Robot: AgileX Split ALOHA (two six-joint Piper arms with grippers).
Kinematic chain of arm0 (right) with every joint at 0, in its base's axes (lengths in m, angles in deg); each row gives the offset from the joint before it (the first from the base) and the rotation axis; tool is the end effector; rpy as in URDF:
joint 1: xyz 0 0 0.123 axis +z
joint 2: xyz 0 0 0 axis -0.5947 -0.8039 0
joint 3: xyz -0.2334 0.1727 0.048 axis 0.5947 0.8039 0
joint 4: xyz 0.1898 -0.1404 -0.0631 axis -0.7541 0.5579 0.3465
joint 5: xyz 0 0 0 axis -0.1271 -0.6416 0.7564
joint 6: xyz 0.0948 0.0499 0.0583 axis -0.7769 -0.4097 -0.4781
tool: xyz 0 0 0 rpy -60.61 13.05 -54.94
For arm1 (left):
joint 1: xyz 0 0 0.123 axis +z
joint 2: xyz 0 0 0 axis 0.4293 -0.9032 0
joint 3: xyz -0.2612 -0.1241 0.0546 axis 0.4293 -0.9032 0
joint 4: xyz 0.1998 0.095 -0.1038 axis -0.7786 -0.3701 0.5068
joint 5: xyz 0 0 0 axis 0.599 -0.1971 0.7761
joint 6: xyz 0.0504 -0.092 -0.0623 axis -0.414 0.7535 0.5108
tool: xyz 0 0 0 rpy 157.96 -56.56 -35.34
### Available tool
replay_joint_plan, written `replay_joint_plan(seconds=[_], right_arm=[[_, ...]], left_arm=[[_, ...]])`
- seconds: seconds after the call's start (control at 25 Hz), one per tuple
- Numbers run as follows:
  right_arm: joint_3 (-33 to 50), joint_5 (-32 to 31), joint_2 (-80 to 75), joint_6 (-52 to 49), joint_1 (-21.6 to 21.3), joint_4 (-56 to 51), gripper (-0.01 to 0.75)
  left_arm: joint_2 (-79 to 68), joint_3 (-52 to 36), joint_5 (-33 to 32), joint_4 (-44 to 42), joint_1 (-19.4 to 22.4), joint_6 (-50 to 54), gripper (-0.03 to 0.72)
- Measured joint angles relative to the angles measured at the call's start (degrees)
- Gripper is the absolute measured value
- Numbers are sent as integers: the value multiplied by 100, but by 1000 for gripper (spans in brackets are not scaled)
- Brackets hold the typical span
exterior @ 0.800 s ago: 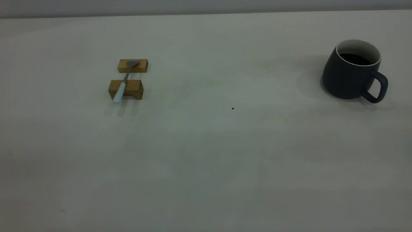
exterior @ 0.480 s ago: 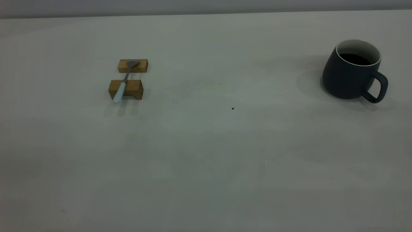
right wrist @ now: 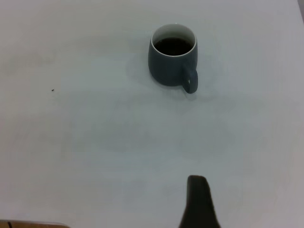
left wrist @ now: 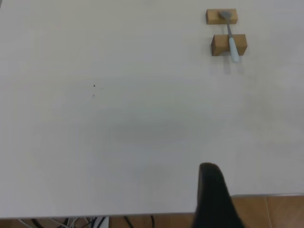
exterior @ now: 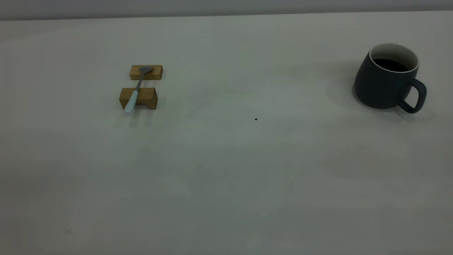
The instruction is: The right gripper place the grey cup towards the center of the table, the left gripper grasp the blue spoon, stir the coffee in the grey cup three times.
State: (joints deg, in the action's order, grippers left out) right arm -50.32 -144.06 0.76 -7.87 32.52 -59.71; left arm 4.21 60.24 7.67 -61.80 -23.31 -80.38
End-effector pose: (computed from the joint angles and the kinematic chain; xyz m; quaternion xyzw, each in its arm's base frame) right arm 0.0076 0.0110 0.2429 -0.0320 0.8824 0.0040 0.4694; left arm 0.0016 -0.0045 0.2487 0.0002 0.8690 -0.0034 0.4948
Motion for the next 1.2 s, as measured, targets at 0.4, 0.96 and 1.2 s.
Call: replay_joint_plan(seconds=[0.4, 0.96, 1.2], right_arm=[[0, 0, 0, 0, 0, 0, 592], [-87, -66, -170, 13, 0, 37, 592], [-742, -23, -2020, 90, 0, 143, 592]], left_arm=[[0, 0, 0, 0, 0, -5, 527], [0, 0, 0, 0, 0, -5, 527], [0, 0, 0, 0, 0, -5, 527]])
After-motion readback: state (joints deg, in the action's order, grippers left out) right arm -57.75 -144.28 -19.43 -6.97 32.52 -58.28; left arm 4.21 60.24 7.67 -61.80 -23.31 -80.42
